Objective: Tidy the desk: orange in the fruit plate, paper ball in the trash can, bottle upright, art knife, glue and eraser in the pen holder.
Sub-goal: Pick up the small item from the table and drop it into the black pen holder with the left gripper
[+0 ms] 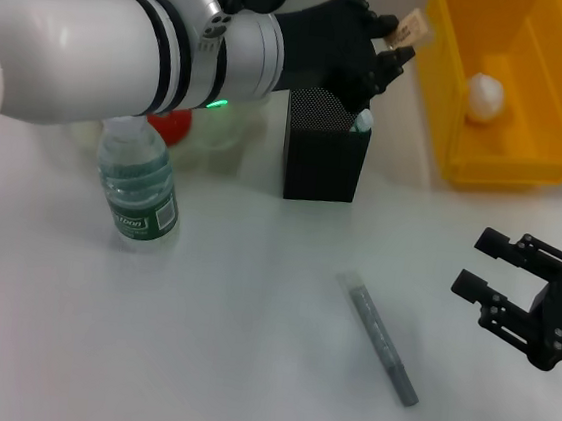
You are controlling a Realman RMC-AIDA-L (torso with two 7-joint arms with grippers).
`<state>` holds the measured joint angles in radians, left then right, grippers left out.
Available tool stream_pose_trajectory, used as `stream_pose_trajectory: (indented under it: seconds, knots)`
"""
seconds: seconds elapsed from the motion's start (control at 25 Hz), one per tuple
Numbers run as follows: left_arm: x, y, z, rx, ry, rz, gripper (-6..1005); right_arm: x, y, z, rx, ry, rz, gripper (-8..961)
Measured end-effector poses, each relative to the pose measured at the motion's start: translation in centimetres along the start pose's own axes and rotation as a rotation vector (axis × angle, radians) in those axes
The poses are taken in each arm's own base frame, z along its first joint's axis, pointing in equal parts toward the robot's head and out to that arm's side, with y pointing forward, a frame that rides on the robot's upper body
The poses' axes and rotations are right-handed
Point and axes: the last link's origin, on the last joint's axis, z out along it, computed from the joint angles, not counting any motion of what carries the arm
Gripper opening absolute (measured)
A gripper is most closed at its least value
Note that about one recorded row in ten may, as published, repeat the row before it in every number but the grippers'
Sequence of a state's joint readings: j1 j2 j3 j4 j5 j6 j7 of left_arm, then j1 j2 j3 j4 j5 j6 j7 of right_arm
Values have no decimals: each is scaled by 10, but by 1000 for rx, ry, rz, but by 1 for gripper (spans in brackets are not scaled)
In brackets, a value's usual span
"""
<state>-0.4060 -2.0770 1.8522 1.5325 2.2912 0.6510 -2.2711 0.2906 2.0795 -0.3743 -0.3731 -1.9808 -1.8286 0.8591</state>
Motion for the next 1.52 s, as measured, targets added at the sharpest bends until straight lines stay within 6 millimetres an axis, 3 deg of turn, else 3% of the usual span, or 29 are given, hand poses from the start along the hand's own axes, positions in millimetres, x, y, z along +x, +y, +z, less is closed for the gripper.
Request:
stream_pose_trajectory:
  seconds: [0.44,0.96,1.52]
  knots:
    - [-21,-5,4,16,-46,-59,264,0,0,1,3,-2,2,569]
    - [-10,0,-1,-26,34,-177,262,-1,-2,3,0,-2,-4,570]
    - [-24,-6,8,16,6,-144,261,-1,-2,3,-1,1,-9,570]
